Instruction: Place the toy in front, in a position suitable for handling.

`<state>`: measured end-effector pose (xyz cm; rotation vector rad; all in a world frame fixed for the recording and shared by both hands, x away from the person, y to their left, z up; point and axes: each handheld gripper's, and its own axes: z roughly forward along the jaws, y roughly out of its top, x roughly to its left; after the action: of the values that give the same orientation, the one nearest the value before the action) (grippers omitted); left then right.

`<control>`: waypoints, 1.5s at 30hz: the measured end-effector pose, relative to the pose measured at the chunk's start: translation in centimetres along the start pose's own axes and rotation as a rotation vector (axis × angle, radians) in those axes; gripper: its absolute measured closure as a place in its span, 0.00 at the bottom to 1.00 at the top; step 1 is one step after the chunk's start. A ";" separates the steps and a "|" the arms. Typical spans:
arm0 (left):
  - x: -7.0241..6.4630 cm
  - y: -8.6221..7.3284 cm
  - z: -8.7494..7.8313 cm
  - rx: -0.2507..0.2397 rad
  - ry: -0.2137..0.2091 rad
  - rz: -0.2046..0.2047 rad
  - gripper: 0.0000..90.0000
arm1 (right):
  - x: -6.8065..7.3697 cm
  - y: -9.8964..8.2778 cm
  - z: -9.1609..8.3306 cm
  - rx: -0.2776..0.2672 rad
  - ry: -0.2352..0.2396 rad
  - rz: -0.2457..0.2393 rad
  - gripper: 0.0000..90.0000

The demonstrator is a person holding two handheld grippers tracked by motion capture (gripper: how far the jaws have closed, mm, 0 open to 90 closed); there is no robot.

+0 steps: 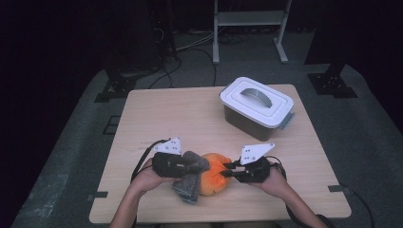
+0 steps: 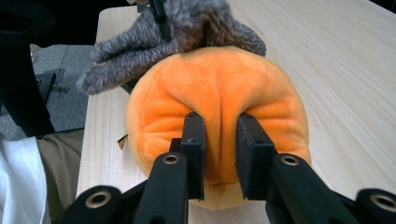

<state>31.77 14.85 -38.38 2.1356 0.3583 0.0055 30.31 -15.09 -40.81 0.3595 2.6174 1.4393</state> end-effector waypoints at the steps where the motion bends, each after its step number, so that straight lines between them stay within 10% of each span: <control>1: 0.0 0.2 -0.4 -0.011 0.011 0.000 0.84 | 0.0 0.0 -0.1 -0.001 -0.004 0.001 0.82; 6: -0.8 1.7 -1.4 -0.069 0.000 0.029 0.84 | -0.1 0.2 0.0 0.003 -0.024 0.004 0.82; 13: -2.6 3.7 3.0 0.035 -0.048 0.110 0.84 | 0.7 0.4 0.5 0.019 -0.012 -0.040 0.82; 24: -0.7 2.2 1.5 0.087 0.046 0.059 0.84 | -0.1 -0.5 0.1 0.026 -0.008 -0.009 0.82; 30: 0.0 0.6 1.6 0.050 0.012 0.009 0.84 | 0.1 -0.3 0.3 0.022 -0.009 -0.016 0.78; 39: 0.1 0.0 2.0 0.043 -0.021 -0.015 0.84 | -0.6 -0.4 -0.1 -0.024 0.030 0.017 0.46; 45: -0.8 0.3 2.4 0.054 -0.056 0.006 0.84 | -0.4 -0.8 0.7 0.004 0.038 0.017 0.48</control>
<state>31.40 12.56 -39.41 2.1856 0.3219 -0.0614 30.72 -15.05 -41.81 0.3588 2.6542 1.4602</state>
